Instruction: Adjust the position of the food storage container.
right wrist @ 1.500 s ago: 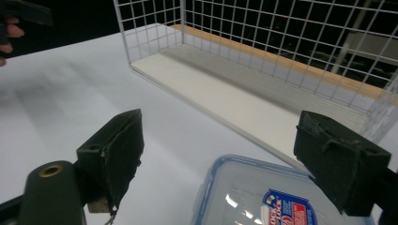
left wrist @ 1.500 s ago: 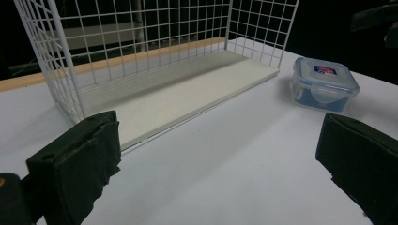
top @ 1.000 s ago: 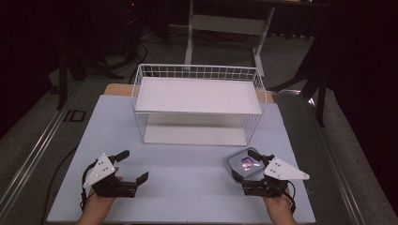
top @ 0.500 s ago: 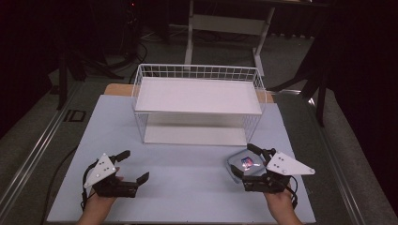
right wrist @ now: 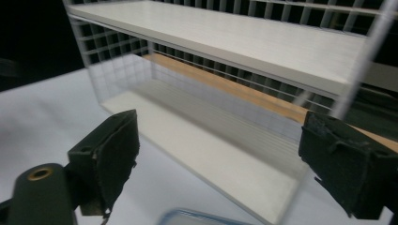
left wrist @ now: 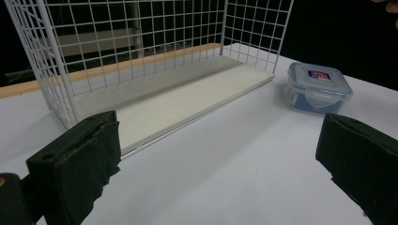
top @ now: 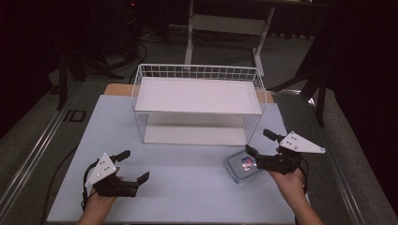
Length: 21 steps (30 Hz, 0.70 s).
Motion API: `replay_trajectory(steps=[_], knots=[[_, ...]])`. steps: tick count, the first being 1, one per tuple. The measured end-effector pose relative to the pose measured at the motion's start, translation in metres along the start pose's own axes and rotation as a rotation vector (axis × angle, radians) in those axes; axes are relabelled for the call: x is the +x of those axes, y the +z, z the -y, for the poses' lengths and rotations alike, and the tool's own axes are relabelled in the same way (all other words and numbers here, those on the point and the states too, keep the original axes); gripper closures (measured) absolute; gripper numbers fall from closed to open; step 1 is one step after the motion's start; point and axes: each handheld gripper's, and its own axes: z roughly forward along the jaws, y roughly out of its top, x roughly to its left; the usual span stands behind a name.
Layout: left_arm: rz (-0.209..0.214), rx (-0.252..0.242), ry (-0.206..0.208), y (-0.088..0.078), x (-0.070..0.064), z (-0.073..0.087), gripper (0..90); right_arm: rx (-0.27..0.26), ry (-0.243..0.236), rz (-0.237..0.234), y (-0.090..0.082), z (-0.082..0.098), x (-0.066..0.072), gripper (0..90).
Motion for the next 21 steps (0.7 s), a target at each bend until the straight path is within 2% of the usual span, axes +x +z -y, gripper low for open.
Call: replay_trajectory(steps=[2,3,4,7,8,11,12,15,21], knots=[[0.000,0.000,-0.001,0.000,0.000,0.000,1.3,0.017,0.000,0.035,0.002,0.003,-0.008,14.6],[0.001,0.000,-0.001,0.001,0.000,0.000,1.3,0.017,0.000,0.035,0.002,0.003,-0.008,14.6],[0.002,0.000,-0.003,0.001,0.000,0.000,1.3,0.039,0.007,0.048,0.005,0.009,-0.018,18.2],[0.004,0.004,-0.002,0.002,0.000,0.001,1.4,0.084,0.019,0.090,0.009,0.019,-0.028,24.8],[0.004,0.004,-0.002,0.002,0.000,0.001,1.4,0.106,0.032,0.091,0.011,0.025,-0.033,29.8],[0.006,0.005,-0.002,0.003,0.000,0.001,1.4,0.132,0.056,0.095,0.014,0.033,-0.040,34.3],[0.005,0.004,-0.001,0.003,0.000,0.001,1.4,0.160,0.070,0.109,0.018,0.042,-0.047,39.9],[0.004,0.006,-0.001,0.003,0.000,0.001,1.4,0.187,0.070,0.142,0.021,0.054,-0.054,46.2],[0.003,0.008,0.000,0.003,0.000,0.001,1.3,0.241,0.075,0.165,0.026,0.074,-0.064,67.9]])
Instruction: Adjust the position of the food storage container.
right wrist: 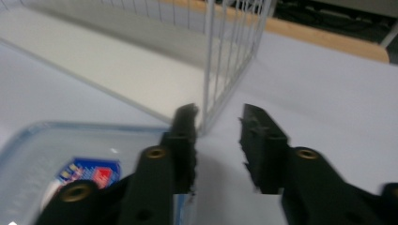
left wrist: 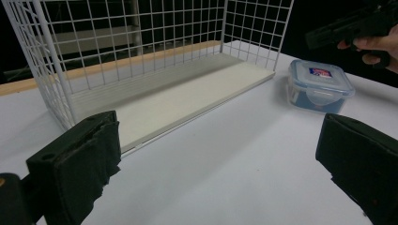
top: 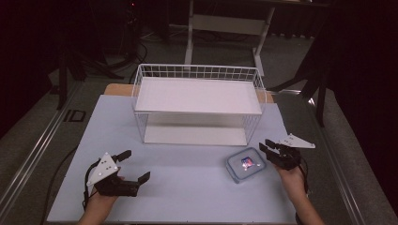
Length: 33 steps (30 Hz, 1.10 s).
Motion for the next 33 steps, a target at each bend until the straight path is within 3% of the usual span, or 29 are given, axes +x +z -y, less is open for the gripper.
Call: replay_trajectory(steps=[2,3,6,9,17,19,29,33], knots=[[0.000,0.001,0.000,0.000,0.000,0.000,1.4,0.012,0.004,-0.003,0.001,0.002,-0.001,72.2],[0.001,0.002,0.000,0.001,0.000,0.000,1.4,0.045,-0.010,0.002,0.004,0.007,-0.003,80.6],[0.000,0.001,-0.004,0.001,0.000,0.000,1.4,0.084,-0.004,0.007,0.006,0.015,-0.005,89.8],[-0.002,0.000,-0.001,0.000,0.000,0.000,1.4,0.100,0.021,0.005,0.003,0.022,-0.008,90.0],[-0.001,-0.001,-0.006,0.001,0.000,0.000,1.4,0.166,0.008,-0.029,-0.004,0.043,-0.005,90.0],[0.001,0.001,-0.005,0.002,0.000,0.000,1.4,0.198,0.005,-0.063,-0.003,0.053,-0.002,90.0],[0.002,0.007,0.004,0.005,-0.001,0.000,1.4,0.206,0.019,-0.141,-0.002,0.054,0.010,90.0],[0.003,0.010,0.008,0.005,-0.002,0.000,1.4,0.211,0.017,-0.211,0.003,0.050,0.024,90.0]])
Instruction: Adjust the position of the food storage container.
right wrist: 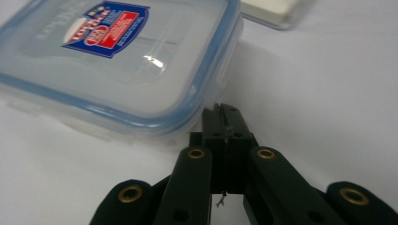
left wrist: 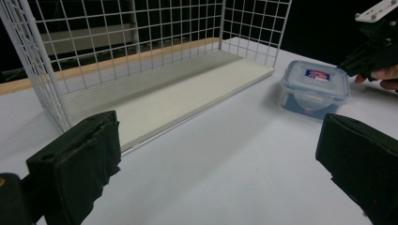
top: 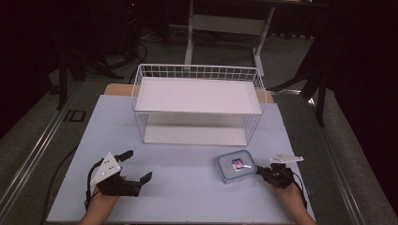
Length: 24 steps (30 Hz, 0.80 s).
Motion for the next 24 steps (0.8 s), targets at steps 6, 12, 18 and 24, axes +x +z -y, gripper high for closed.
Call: replay_trajectory(steps=[6,12,18,24], knots=[[0.000,0.001,0.004,0.000,0.000,0.000,1.4,0.008,-0.013,-0.051,0.010,-0.008,0.013,90.0],[0.002,0.004,0.006,0.001,-0.001,0.000,1.4,0.033,-0.050,-0.108,0.022,-0.018,0.032,90.0],[0.004,0.006,0.013,0.001,-0.002,0.000,1.4,0.052,-0.100,-0.126,0.032,-0.026,0.051,90.0],[0.011,0.009,0.013,0.001,-0.003,0.001,1.4,0.059,-0.145,-0.106,0.035,-0.031,0.056,90.0]])
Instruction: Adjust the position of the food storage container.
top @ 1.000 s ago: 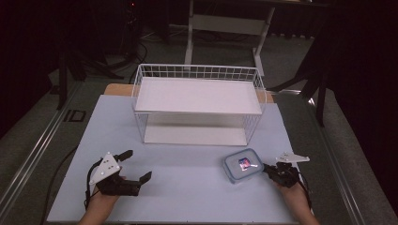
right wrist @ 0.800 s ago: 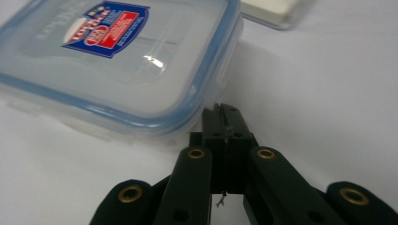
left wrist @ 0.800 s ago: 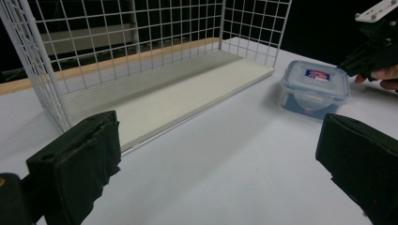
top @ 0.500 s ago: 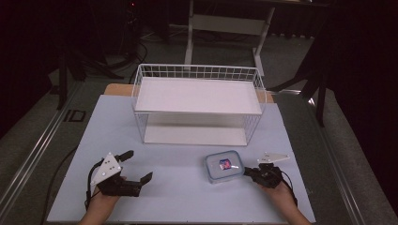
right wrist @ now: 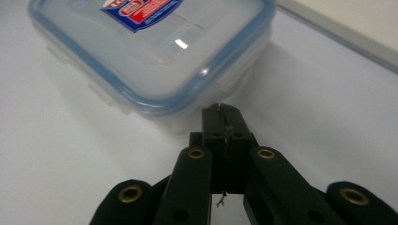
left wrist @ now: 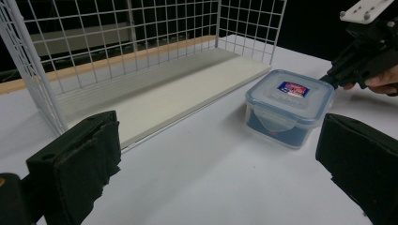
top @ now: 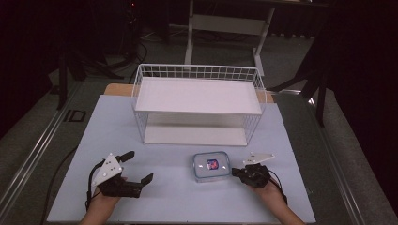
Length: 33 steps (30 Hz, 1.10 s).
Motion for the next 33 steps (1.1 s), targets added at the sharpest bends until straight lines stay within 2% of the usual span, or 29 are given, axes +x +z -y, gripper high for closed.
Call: replay_trajectory(steps=[5,8,9,12,13,15,24,28,33], knots=[[-0.001,0.002,-0.003,0.001,0.000,0.000,1.4,0.004,0.011,0.039,-0.003,0.000,-0.008,90.0],[0.002,0.001,-0.003,0.001,0.000,0.000,1.4,0.005,0.018,0.041,-0.002,0.000,-0.010,90.0],[0.002,-0.001,0.001,0.000,0.000,0.000,1.4,-0.006,0.036,0.028,0.000,0.002,-0.010,90.0],[0.002,0.002,-0.004,0.001,0.000,0.000,1.4,0.000,0.022,0.022,0.003,0.001,-0.006,90.0],[0.003,0.005,-0.007,0.001,0.001,0.001,1.4,-0.001,0.029,-0.002,0.005,0.000,-0.003,90.0],[0.003,0.005,-0.005,0.001,0.001,0.001,1.4,0.005,0.026,0.006,0.006,-0.001,-0.001,90.0],[0.009,0.008,-0.004,0.001,0.000,0.001,1.4,0.021,0.012,-0.036,0.017,-0.010,0.012,90.0],[0.011,0.012,-0.005,0.001,0.000,0.001,1.4,0.024,-0.008,-0.057,0.027,-0.017,0.020,90.0],[0.014,0.013,-0.004,0.001,-0.001,0.001,1.4,0.031,-0.032,-0.060,0.036,-0.023,0.026,90.0]])
